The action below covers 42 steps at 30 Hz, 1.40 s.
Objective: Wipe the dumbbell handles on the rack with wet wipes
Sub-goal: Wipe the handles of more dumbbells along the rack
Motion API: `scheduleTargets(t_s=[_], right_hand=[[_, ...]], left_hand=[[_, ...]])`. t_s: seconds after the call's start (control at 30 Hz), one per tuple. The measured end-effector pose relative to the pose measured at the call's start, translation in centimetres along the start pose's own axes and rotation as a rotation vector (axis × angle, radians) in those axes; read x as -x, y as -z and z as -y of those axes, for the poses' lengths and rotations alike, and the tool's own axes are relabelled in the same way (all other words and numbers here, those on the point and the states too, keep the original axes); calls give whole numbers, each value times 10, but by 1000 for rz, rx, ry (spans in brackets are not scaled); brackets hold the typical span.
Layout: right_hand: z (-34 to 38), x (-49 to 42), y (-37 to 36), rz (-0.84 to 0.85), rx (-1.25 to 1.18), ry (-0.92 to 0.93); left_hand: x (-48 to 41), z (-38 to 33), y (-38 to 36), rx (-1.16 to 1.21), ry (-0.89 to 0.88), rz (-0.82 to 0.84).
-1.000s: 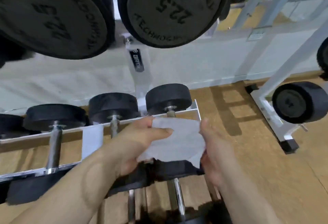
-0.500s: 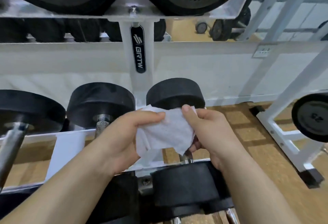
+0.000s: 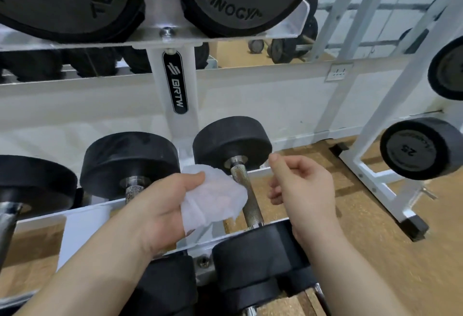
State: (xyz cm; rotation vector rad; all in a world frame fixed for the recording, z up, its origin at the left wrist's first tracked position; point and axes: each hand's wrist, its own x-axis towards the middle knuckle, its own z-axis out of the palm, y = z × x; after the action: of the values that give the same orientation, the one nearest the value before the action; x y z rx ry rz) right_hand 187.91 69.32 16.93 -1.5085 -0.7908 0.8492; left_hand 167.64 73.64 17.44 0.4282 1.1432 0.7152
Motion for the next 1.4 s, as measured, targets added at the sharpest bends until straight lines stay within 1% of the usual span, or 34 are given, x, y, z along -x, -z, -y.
scheduleTargets(t_s=[0.03,0.1,0.2,0.27,0.33,0.4,0.53,0.6,0.67,0.77,0.83,0.9,1.0,1.07,1.13,1.2,1.3,1.33,1.4], right_hand=[[-4,1,-1,-30,95,61],[-7,6,-3,16,307,141],[-4,19,-2,119,624,177],[-3,27,-2,113,695,164],[-3,34,-5,70,708,159],[-4,34,-6,16,689,162],[-8,38,-3,-76,640,212],[-10,35,-3,-87,605,215],[-9,31,-6,-47,619,183],[-7,23,-9,95,780,90],[-5,20,-9,178,846,30],[-5,18,-8,222,877,-4],[-5,17,-8,218,878,-20],[-6,16,-8,204,857,-28],[-6,15,-8,203,847,-26],[-7,15,-7,195,838,-11],[-10,15,-7,176,832,19],[-11,15,-7,168,828,32],[-12,14,-7,164,815,47]], left_hand=[[-2,1,1,0,1,-34],[-4,3,4,-1,-55,-101],[1,8,1,-60,-109,-180],[6,13,-4,-138,-96,-182],[10,14,-13,-220,-78,-151],[4,13,-22,-262,-104,-109],[-19,12,-45,-296,-66,-82],[-22,15,-62,-286,-49,-65],[-25,21,-71,-250,-76,-65],[-37,27,-73,-165,-94,-99],[-43,20,-71,-92,-114,-99],[-53,12,-68,-30,-107,-106],[-52,13,-66,-122,-129,-120],[-43,30,-66,-235,-126,-74],[-33,44,-66,-343,-70,-20],[-38,35,-63,-320,-50,13],[-56,12,-57,-173,-117,-24],[-59,11,-57,-165,-133,-35],[-55,17,-56,-223,-128,-61]])
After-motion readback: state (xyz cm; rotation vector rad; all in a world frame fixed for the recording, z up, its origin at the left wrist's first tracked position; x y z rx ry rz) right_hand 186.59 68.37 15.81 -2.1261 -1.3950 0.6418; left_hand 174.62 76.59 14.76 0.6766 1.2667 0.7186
